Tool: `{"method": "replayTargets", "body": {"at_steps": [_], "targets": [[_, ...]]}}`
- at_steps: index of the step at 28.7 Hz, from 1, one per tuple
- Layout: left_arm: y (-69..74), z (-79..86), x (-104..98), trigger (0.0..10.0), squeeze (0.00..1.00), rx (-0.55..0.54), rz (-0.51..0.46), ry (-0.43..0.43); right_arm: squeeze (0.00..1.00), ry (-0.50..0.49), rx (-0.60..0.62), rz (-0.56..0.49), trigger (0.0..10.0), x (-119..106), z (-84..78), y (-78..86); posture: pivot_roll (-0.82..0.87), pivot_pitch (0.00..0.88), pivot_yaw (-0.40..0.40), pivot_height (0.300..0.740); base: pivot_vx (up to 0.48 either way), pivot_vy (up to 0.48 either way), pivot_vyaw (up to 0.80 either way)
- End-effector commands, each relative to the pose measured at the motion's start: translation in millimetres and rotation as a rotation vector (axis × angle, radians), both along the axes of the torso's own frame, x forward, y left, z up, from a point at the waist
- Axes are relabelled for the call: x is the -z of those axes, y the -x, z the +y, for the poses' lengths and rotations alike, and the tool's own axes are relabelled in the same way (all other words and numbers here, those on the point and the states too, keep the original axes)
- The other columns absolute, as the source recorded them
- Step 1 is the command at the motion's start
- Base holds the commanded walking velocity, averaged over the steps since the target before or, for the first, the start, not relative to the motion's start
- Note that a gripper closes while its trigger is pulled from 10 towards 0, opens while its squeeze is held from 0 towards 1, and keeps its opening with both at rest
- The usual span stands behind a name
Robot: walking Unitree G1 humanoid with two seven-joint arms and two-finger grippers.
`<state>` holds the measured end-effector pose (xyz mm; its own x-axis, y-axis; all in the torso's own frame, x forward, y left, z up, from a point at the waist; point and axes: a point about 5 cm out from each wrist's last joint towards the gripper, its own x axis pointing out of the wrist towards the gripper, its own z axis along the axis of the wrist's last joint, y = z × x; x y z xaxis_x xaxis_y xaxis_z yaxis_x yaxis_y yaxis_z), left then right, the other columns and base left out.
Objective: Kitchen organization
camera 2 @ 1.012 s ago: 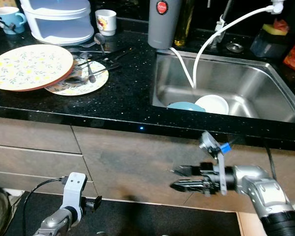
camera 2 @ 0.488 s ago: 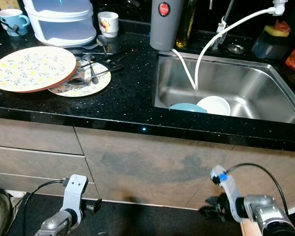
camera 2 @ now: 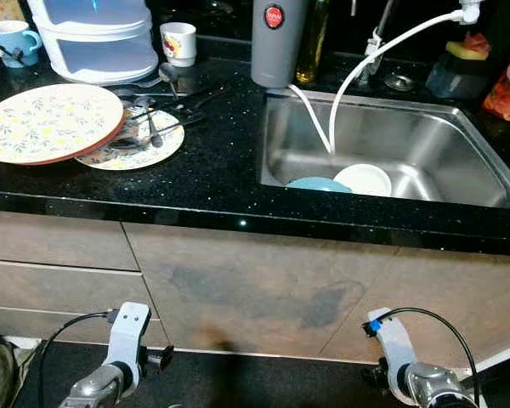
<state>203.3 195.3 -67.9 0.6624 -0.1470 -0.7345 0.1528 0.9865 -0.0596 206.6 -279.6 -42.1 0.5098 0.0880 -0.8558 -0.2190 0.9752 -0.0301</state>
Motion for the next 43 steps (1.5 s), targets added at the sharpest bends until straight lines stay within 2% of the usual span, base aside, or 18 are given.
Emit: {"method": "replayTargets", "body": {"at_steps": [1,5,16,26,31,32,35,43], "targets": [[9.1,4.7,5,10.0,0.00,-0.029,0.052,-0.010,0.00,0.025,0.042,0.003,10.0,5,0.8,4.2,0.00,0.024,-0.060,0.740,0.000,0.000,0.00],[8.2,2.0,6,10.0,0.00,-0.066,0.050,0.017,0.00,0.050,0.098,-0.006,10.0,9,4.3,6.6,-0.04,0.021,-0.059,0.740,0.000,0.000,0.00],[9.0,2.5,6,10.0,0.00,-0.033,0.069,0.001,0.00,0.090,0.168,-0.011,10.0,17,10.5,13.9,-0.06,0.017,-0.028,0.740,0.000,0.000,0.00],[5.2,17.3,1,10.0,0.00,-0.088,0.036,-0.019,0.00,0.124,0.189,0.001,10.0,19,2.4,22.3,-0.04,0.021,-0.031,0.740,0.000,0.000,0.00],[0.0,33.2,-5,10.0,0.00,-0.122,0.006,-0.055,0.00,0.124,0.207,-0.003,10.0,21,3.9,24.6,0.00,0.015,-0.015,0.740,0.000,0.000,0.00],[-4.6,40.5,-10,10.0,0.00,-0.138,-0.014,-0.071,0.00,0.127,0.208,0.001,10.0,22,4.5,26.7,0.04,0.017,-0.015,0.740,0.000,0.000,0.00],[-9.5,48.1,-15,10.0,0.00,-0.157,-0.039,-0.086,0.00,0.147,0.212,0.013,10.0,24,2.4,31.8,0.05,0.007,-0.021,0.740,0.000,0.000,0.00],[-12.1,51.6,-18,10.0,0.00,-0.187,-0.058,-0.090,0.00,0.168,0.250,-0.015,10.0,22,-3.2,31.6,0.04,0.000,-0.016,0.740,0.000,0.000,0.00]]}}
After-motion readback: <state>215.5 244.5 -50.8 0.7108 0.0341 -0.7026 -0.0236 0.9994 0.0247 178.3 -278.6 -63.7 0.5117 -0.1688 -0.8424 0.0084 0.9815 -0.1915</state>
